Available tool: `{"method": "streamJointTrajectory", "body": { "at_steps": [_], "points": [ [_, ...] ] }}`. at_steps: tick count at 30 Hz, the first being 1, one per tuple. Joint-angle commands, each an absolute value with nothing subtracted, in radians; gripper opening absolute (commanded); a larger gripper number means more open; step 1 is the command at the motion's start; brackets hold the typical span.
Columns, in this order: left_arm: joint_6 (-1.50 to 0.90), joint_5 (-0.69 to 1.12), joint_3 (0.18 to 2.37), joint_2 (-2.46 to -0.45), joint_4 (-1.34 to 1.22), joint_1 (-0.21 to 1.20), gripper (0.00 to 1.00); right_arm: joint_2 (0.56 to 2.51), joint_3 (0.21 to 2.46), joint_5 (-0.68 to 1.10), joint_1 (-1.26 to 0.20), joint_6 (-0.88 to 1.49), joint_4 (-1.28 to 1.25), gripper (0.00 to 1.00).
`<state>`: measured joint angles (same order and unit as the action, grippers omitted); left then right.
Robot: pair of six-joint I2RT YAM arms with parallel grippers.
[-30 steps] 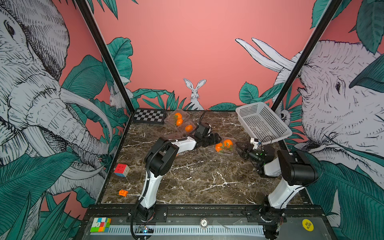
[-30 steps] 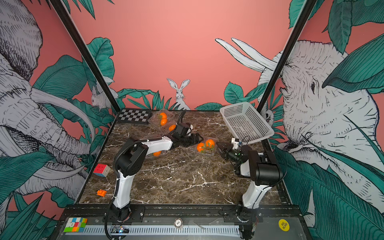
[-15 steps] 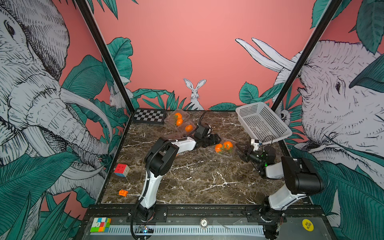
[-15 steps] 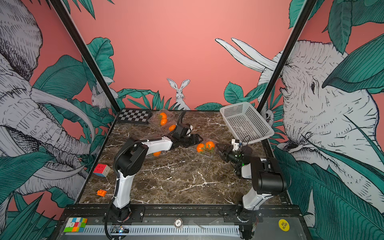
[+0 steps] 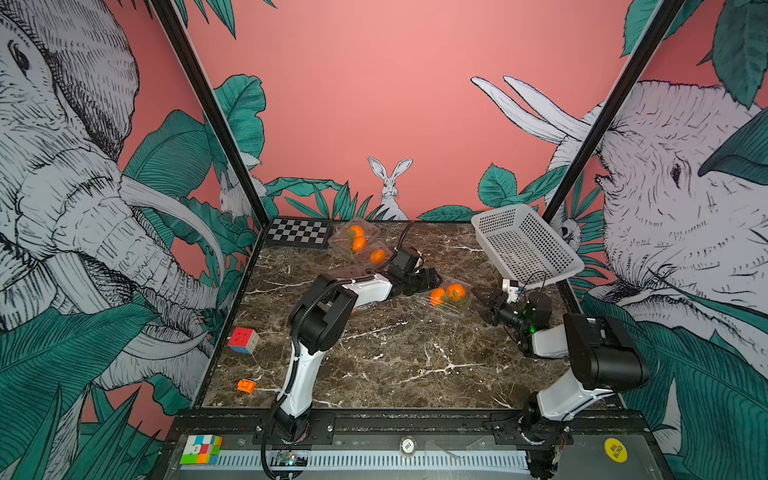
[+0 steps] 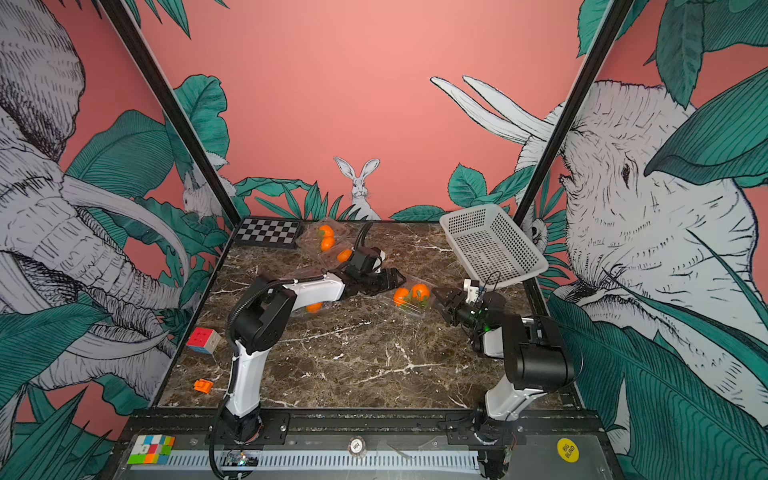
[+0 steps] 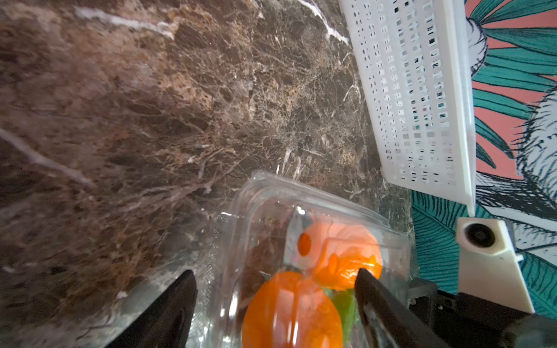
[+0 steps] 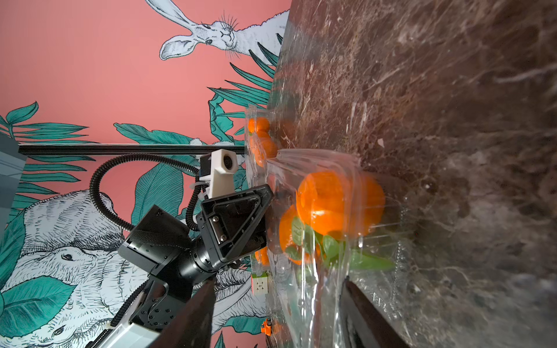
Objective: Take oranges out of containers
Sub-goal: Open the packing box at the center of the board.
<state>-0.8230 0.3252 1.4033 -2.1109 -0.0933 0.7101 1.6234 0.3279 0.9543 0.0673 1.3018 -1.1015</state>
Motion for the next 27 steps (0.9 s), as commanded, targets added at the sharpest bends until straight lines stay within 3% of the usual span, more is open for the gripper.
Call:
{"method": "streamJointTrajectory", "body": {
  "at_steps": [1,27],
  "points": [
    [-0.815,0.327,1.387,-2.049,-0.062,0.707,0.84,1.615,0.342,0.951,0.058,1.294,-1.142,0.62],
    [-0.819,0.328,1.402,-2.059,-0.058,0.707,0.85,1.677,0.336,0.937,-0.037,1.335,-1.334,0.51]
  ]
}}
